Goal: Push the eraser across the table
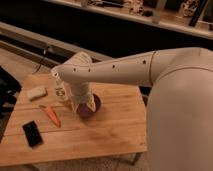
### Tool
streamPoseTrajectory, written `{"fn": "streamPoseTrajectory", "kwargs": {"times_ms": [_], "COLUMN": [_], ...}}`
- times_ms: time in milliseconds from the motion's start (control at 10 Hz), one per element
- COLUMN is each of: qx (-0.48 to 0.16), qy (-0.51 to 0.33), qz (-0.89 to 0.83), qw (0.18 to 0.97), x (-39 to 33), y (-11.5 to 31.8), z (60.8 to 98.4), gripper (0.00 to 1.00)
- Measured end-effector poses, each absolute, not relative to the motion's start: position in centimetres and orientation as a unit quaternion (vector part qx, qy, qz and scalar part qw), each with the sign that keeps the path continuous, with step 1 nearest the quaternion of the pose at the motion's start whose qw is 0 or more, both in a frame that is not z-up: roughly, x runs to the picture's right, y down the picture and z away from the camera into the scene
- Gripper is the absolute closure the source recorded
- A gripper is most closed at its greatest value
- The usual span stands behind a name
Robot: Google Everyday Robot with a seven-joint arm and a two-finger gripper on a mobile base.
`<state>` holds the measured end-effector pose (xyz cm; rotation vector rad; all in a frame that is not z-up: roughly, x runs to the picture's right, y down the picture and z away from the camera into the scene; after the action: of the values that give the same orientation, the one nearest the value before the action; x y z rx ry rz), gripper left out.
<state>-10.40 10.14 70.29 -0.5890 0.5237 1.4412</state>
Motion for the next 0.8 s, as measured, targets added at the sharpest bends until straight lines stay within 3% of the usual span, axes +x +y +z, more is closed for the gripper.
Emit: {"fn": "streamPoseTrajectory", "kwargs": {"times_ms": [800], "qx": [-0.263], "qy": [0.234], "qz": [0.642], "qw": [0.681], "x": [-10.40], "y": [10.17], "z": [70.31], "gripper": [0.35]}}
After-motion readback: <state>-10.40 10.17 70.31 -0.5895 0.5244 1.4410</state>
